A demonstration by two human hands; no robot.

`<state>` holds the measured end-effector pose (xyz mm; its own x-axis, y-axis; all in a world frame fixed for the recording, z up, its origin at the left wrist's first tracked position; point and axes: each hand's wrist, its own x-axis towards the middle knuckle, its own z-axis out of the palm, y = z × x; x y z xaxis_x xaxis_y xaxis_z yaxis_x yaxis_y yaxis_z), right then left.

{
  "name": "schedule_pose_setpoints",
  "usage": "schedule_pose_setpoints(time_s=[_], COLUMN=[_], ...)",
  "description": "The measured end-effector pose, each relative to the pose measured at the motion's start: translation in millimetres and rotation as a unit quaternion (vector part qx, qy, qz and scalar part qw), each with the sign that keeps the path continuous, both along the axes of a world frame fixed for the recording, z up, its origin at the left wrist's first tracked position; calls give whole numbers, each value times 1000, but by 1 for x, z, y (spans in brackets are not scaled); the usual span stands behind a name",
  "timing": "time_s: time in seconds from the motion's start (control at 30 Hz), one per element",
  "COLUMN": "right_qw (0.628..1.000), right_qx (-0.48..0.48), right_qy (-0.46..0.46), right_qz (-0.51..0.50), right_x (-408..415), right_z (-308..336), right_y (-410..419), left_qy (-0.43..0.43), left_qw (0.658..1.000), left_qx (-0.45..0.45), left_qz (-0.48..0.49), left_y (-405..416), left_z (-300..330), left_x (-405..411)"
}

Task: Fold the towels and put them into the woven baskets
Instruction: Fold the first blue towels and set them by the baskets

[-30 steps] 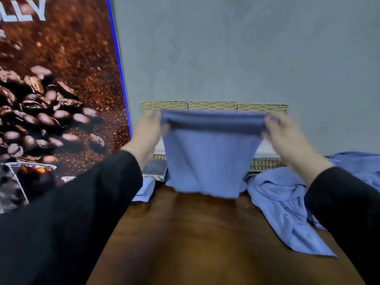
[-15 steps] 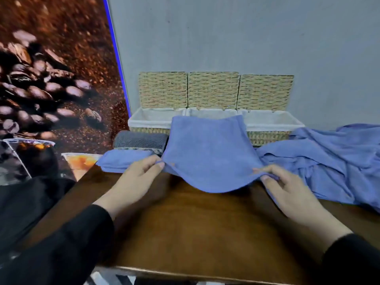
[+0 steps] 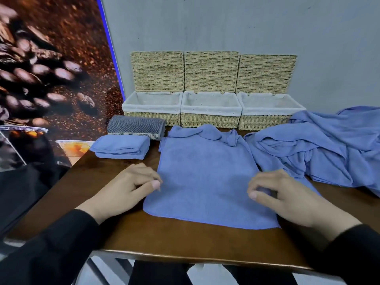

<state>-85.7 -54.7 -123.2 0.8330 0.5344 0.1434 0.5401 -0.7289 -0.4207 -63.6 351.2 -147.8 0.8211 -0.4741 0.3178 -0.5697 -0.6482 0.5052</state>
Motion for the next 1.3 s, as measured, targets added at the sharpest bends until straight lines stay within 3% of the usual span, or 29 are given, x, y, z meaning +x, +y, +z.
schedule_pose_setpoints(time_s=[0.1,0.2,0.27,0.4,0.53,0.73,0.83,0.93,1.0,1.1,1.17,1.23,1.3], right_qw=[998,998,997,997,990,977,970,973,981,997,997,990,988], right_qx=[23,-51,-73,-30,26,-46,-77,8,39,49,81,98,43], right_qy=[-52,-18,-5,-8,-72,-17,-32,-137,-171,-56,-15,-54,-41], right_qz=[-29,-30,-36,-67,-114,-210,-229,-186,-81,20,-12,-88,-144], right_x=[19,37,44,59,100,172,183,172,160,148,150,157,162], right_z=[-7,-17,-15,1,9,5,-18,-26,-20,-15,-21,-26,-26], right_y=[19,31,36,48,64,81,87,86,81,79,76,74,73], left_qy=[-10,22,9,-20,-24,-45,-66,-115,-128,-130,-80,-50,-50], left_qw=[998,982,978,979,991,989,990,983,981,985,992,992,991], left_qx=[64,185,209,201,101,51,19,-40,-69,-41,31,80,75], left_qz=[18,11,19,32,78,132,122,138,132,110,92,83,100], left_y=[-25,-45,-51,-67,-89,-106,-102,-97,-96,-97,-101,-102,-100], left_z=[4,3,8,26,34,3,-11,1,8,5,0,-6,-6], left_x=[11,21,27,43,78,137,141,135,134,138,141,143,145])
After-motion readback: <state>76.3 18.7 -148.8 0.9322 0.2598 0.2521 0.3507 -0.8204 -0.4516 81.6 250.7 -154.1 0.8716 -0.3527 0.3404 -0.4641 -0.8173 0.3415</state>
